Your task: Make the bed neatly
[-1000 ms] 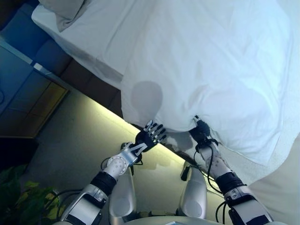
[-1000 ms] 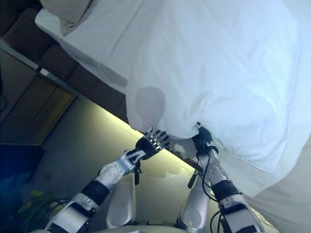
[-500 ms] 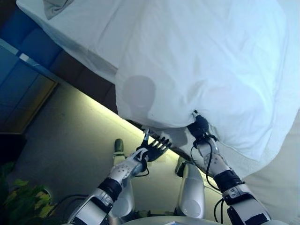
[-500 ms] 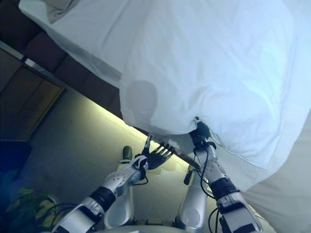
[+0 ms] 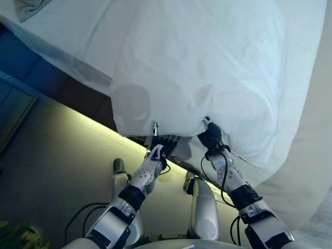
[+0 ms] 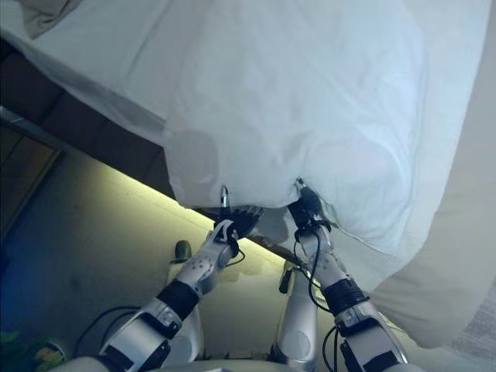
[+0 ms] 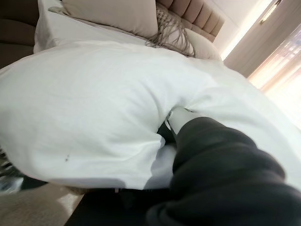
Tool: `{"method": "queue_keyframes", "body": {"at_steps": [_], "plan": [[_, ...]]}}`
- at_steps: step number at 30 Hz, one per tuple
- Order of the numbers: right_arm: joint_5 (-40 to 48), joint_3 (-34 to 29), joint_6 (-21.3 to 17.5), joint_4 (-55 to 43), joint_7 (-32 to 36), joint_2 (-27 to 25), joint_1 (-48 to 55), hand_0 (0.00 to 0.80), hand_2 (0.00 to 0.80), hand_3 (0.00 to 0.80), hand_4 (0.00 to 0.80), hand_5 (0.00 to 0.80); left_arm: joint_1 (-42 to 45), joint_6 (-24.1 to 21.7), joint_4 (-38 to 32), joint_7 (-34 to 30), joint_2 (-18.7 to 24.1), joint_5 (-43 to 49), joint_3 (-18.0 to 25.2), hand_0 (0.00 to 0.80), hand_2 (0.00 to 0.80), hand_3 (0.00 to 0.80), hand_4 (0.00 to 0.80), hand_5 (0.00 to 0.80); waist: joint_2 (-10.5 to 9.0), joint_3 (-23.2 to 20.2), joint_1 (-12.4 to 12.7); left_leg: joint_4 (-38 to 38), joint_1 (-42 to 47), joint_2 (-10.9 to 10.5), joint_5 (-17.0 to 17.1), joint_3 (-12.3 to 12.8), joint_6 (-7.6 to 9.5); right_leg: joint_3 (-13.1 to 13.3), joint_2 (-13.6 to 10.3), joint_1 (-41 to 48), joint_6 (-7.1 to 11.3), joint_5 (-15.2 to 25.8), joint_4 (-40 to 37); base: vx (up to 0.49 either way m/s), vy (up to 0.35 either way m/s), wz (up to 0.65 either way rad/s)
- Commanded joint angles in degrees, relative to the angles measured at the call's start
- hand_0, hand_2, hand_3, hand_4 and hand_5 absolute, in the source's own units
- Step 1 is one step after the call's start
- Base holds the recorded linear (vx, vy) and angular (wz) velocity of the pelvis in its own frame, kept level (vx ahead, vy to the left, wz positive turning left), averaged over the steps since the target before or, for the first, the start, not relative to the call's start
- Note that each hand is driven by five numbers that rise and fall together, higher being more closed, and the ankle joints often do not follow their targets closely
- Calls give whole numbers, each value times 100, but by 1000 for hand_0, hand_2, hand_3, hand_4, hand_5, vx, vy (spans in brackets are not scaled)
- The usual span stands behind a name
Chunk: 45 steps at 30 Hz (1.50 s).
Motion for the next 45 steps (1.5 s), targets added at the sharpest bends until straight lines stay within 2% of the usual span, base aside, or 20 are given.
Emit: {"method": "queue_keyframes", "body": {"at_steps": [1,6,11,17,18,19,22,26,31,39,41,42,43,45], "plan": [[-264,-11,-29,-743,63,-119,-269,800,800,800,800,800,-313,-45,-39,-284,-328,-139,61,0,0,0,0,0,-37,-318,0,-67,-160,293,414,-265,-110,328,-350,-194,289,1406,-796,-16,75,-13],[-261,-1,74,-894,-23,-166,-302,800,800,800,800,800,-424,-90,-31,-231,-336,-139,90,0,0,0,0,0,-54,-325,-51,-59,-148,331,436,-212,-142,370,-334,-192,280,1414,-804,-4,27,-5],[-307,80,221,-929,-96,-167,-341,800,800,800,800,800,-586,-6,52,-646,-304,-139,320,0,0,0,0,0,-60,-375,-127,-129,-48,418,478,-96,-153,425,-318,-178,277,1395,-812,6,48,-8],[-254,150,254,-738,19,-144,-277,800,800,800,800,800,-887,-91,2,-840,-35,-139,452,0,0,0,0,0,-19,-412,-175,-137,44,429,492,-34,-157,449,-346,-126,259,1382,-788,8,51,-4],[-234,134,274,-663,59,-104,-243,800,800,800,800,800,-946,-85,46,-905,33,-139,478,502,502,502,502,502,-4,-419,-175,-171,86,426,512,-26,-156,443,-358,-96,255,1379,-786,22,47,-5],[-218,127,292,-637,67,-83,-222,800,800,800,800,800,-970,-79,68,-924,78,-139,480,800,800,800,800,800,8,-419,-174,-197,111,416,529,-23,-153,446,-370,-87,256,1375,-776,19,50,-5],[-203,112,302,-555,14,-27,-143,800,800,800,800,800,-1027,83,138,-881,224,-139,469,800,800,800,800,800,77,-427,-162,-347,195,347,606,3,-136,444,-420,-54,258,1364,-782,8,91,-3],[-134,25,225,-419,-27,16,138,800,800,800,800,800,-870,330,120,-884,241,320,516,800,800,800,800,800,202,-401,-99,-528,259,247,697,-15,-107,385,-499,19,261,1363,-804,-5,68,5],[-95,-91,103,-151,82,58,445,800,800,800,800,800,-612,566,-96,-955,357,996,616,800,800,800,800,800,255,-341,-12,-526,187,214,700,-79,-100,317,-527,26,269,1361,-803,-30,5,5],[225,-253,-204,690,578,69,714,800,800,800,800,800,-371,852,-471,-817,554,1527,654,800,800,800,800,800,349,-272,102,-559,142,203,701,-116,-112,231,-568,85,293,1414,-910,-27,-6,1],[360,-395,-187,1440,793,54,693,800,800,800,800,800,-312,1032,-594,-750,628,1839,650,800,800,800,800,800,430,-230,169,-585,130,161,706,-151,-110,213,-594,93,297,1420,-929,-46,7,1],[654,-494,-87,1805,1095,33,682,458,458,458,458,458,-278,1093,-658,-711,651,1890,642,800,800,800,800,800,479,-214,200,-592,121,150,707,-167,-109,200,-604,89,297,1418,-934,-47,19,0],[961,-651,28,2263,1470,-8,678,0,0,0,0,0,-220,1182,-733,-691,663,1975,681,800,800,800,800,800,533,-203,237,-594,111,137,694,-182,-110,184,-619,89,297,1400,-938,-43,20,1],[1595,-978,356,3091,2252,-128,600,0,0,0,0,0,-148,1255,-767,-749,712,2129,725,800,800,800,800,800,652,-170,295,-631,124,108,677,-192,-100,160,-656,88,297,1371,-934,-53,27,4]]}}
